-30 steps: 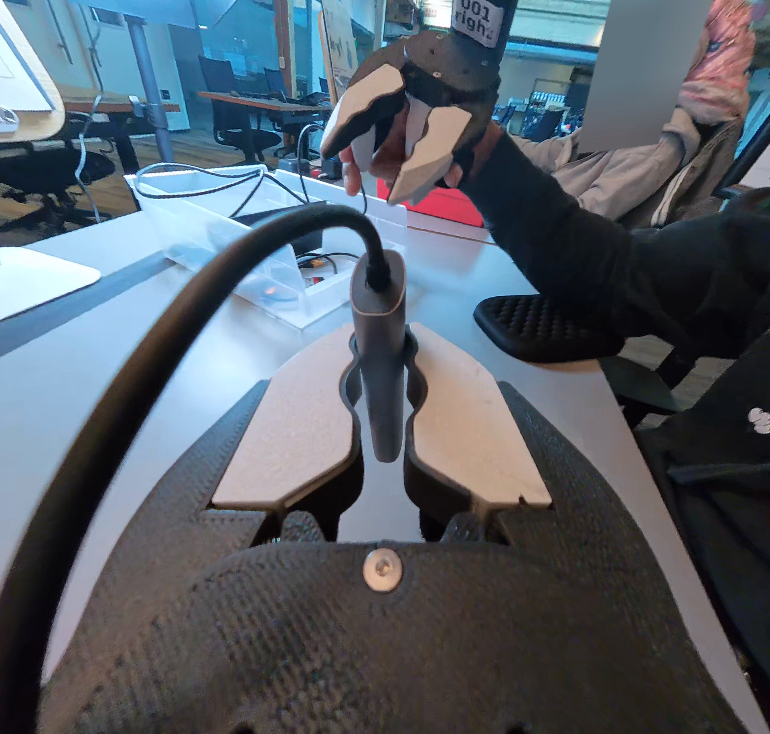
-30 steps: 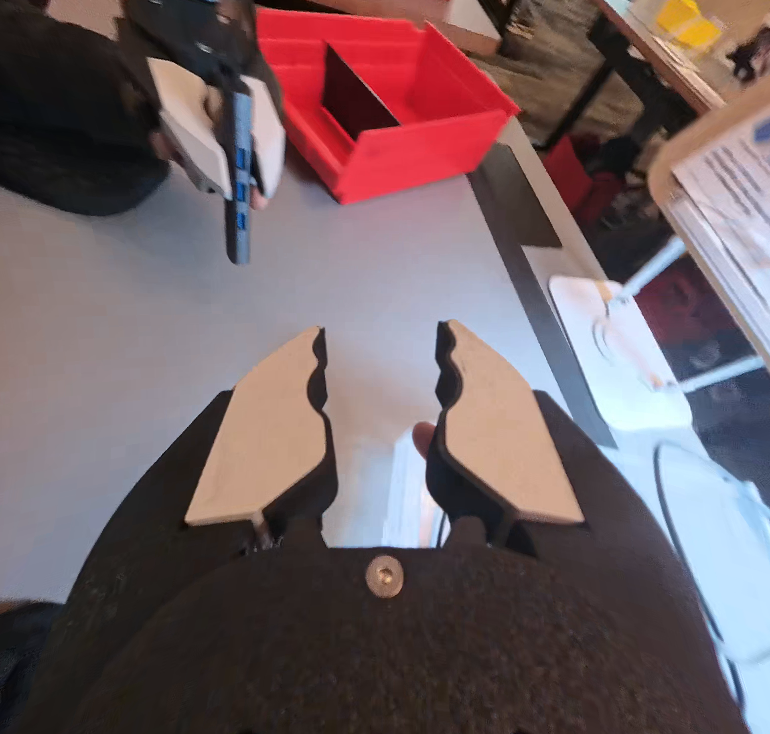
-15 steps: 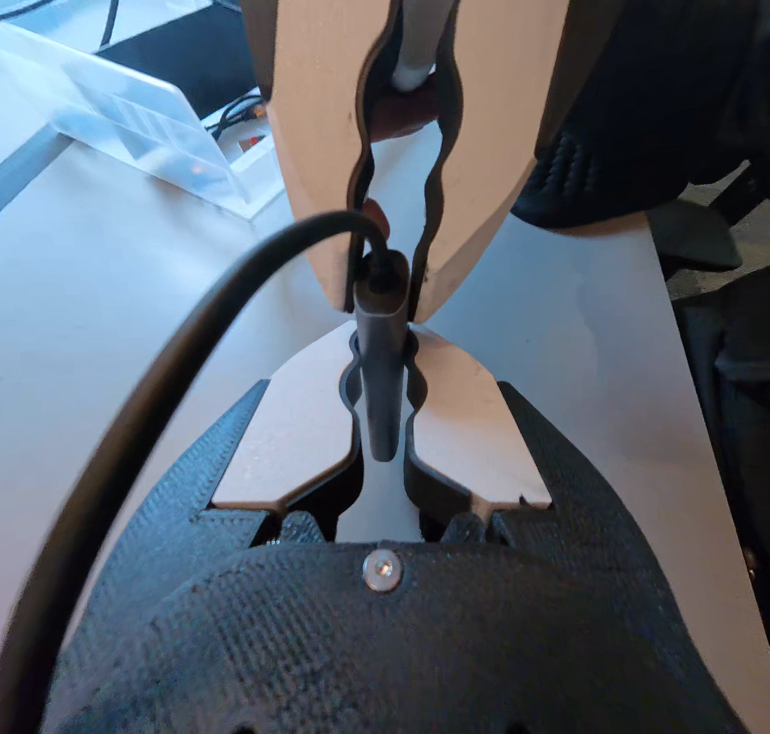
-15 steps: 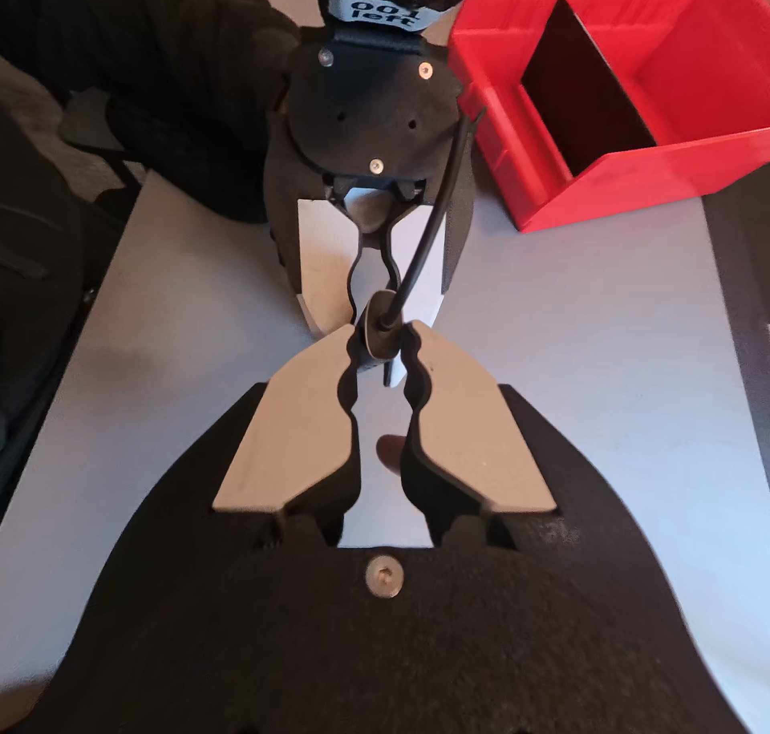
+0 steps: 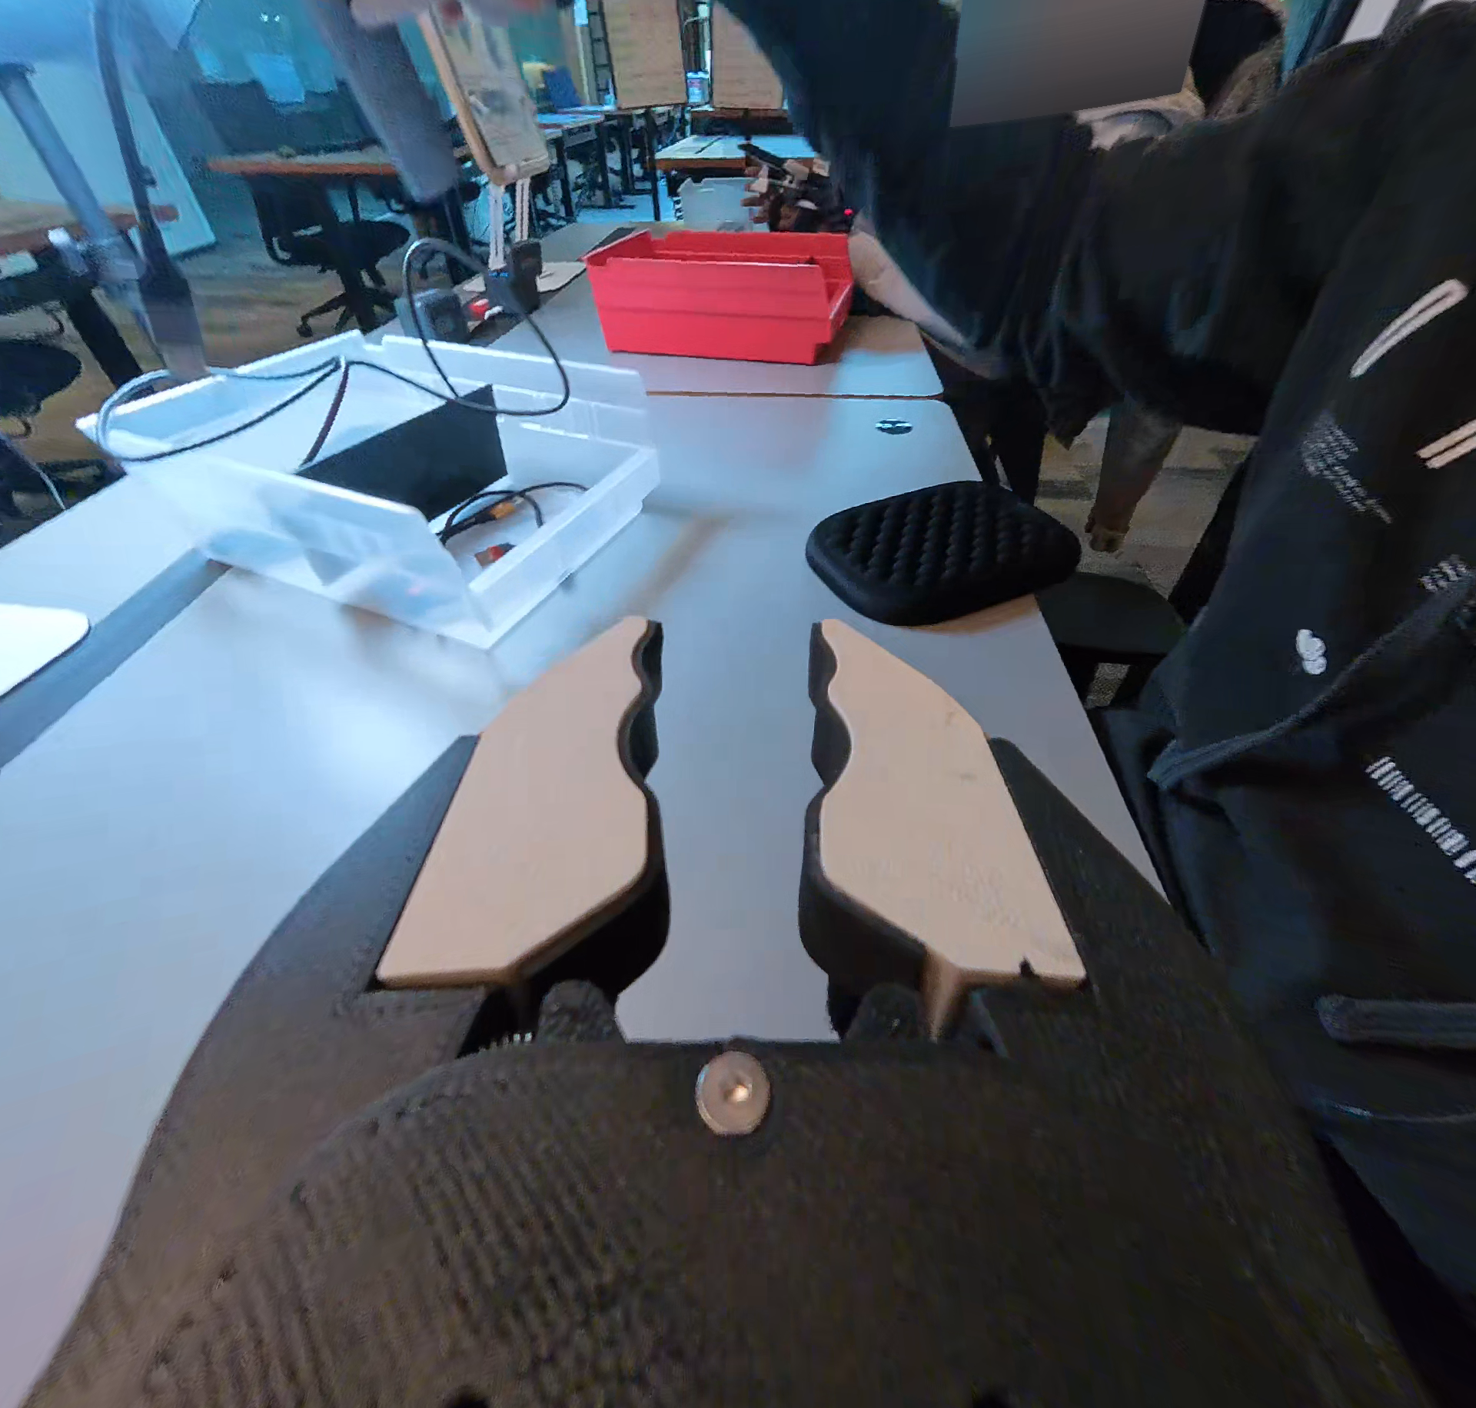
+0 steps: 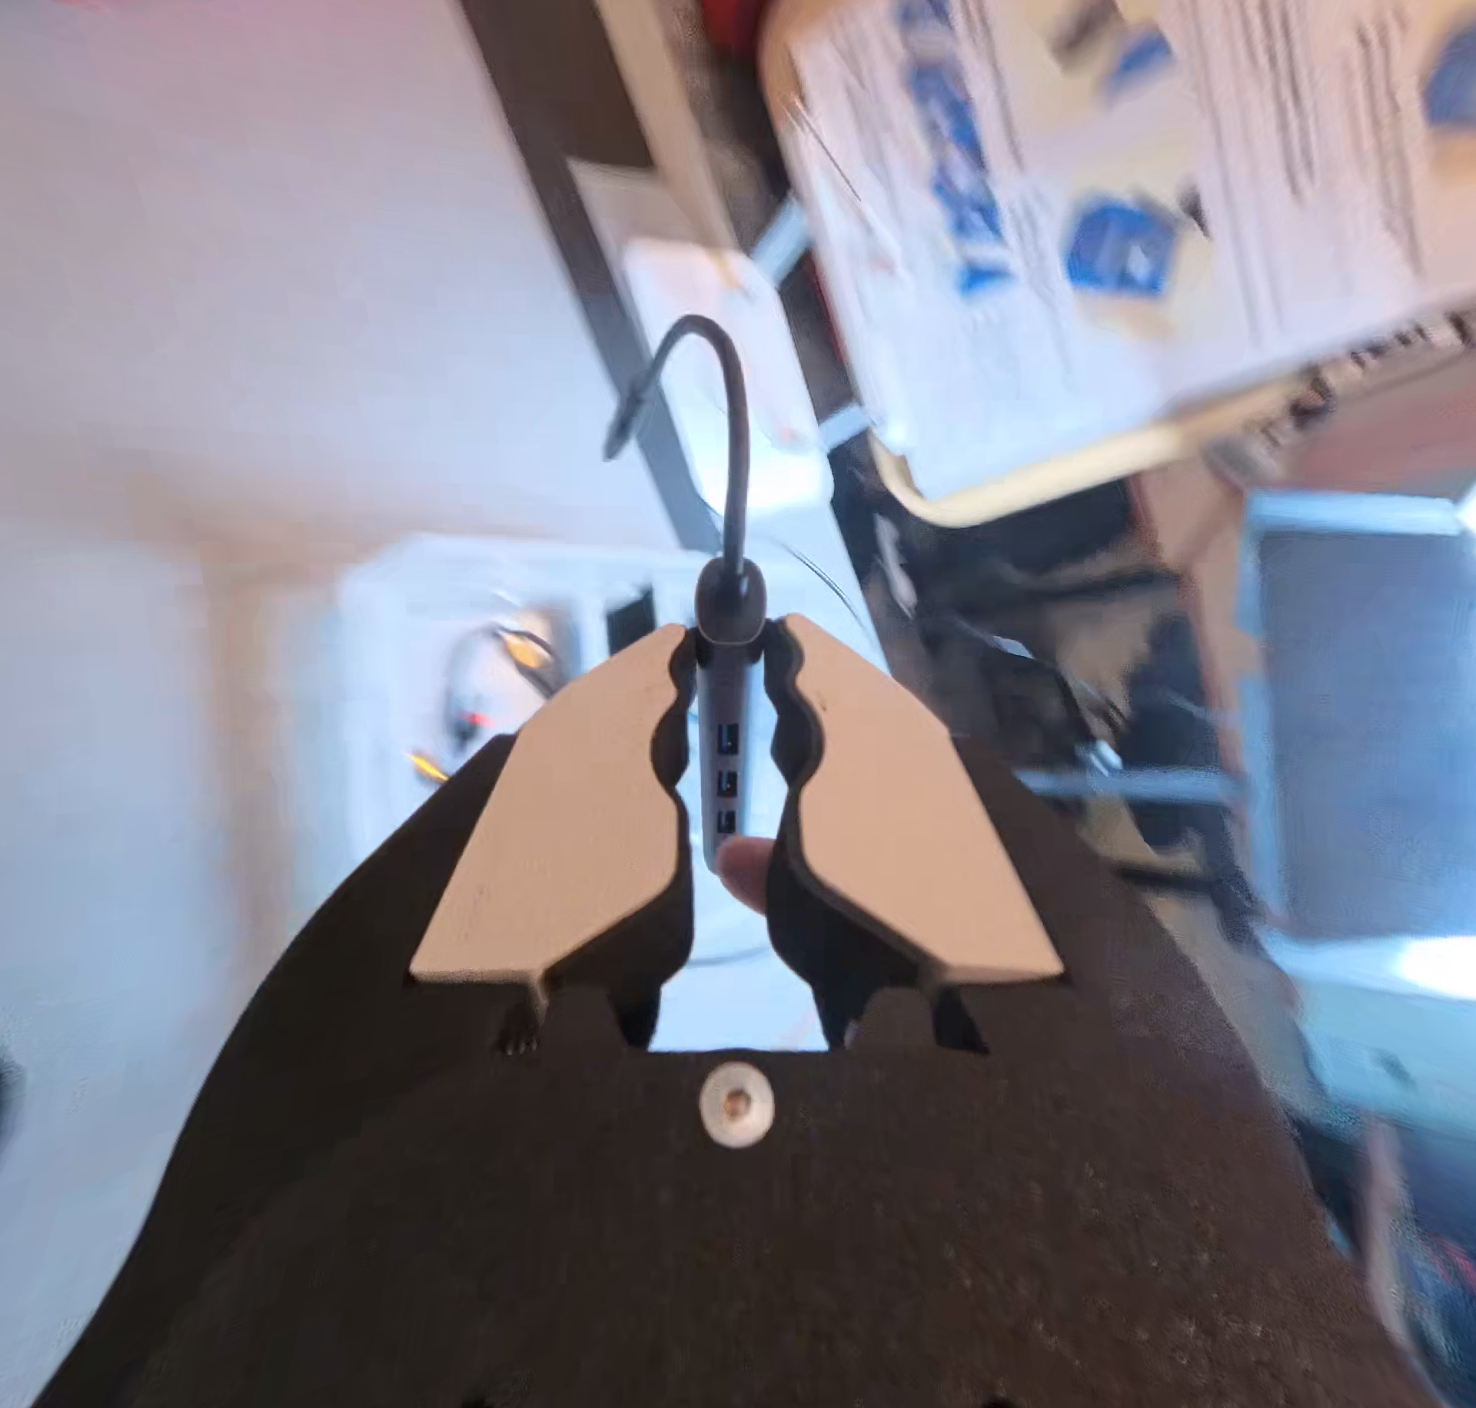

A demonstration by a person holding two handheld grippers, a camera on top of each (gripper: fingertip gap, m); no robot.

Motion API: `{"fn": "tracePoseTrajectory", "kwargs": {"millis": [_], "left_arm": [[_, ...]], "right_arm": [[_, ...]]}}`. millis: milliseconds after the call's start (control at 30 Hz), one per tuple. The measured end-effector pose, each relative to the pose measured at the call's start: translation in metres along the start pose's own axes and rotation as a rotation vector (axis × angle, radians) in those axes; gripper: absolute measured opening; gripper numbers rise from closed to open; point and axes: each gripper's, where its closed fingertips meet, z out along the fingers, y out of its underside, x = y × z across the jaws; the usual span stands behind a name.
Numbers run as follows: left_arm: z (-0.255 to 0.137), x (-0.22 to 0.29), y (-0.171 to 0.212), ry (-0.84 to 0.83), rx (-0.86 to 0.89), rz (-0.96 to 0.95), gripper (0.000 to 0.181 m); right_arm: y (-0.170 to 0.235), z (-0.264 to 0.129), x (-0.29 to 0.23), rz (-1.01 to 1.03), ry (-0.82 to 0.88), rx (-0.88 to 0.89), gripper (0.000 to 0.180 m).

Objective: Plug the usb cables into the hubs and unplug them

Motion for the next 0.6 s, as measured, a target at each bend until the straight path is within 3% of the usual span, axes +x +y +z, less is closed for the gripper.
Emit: {"fn": "tracePoseTrajectory", "kwargs": {"millis": [133, 233, 433, 600], "left_arm": [[0.003, -0.011, 0.012, -0.011, -0.022, -0.047, 0.032], [0.004, -0.012, 0.016, -0.019, -0.034, -0.044, 0.031], [0.009, -0.015, 0.026, -0.027, -0.064, -0.053, 0.028], [0.013, -0.018, 0.036, -0.031, -0.096, -0.063, 0.028]], "right_arm": [[0.071, 0.032, 0.052, -0.057, 0.18, -0.323, 0.016], [0.112, 0.069, 0.048, -0.104, 0.15, -0.468, 0.016], [0.139, 0.15, 0.012, -0.079, -0.016, -0.474, 0.017], [0.146, 0.191, 0.0, 0.018, -0.135, -0.447, 0.017]]}}
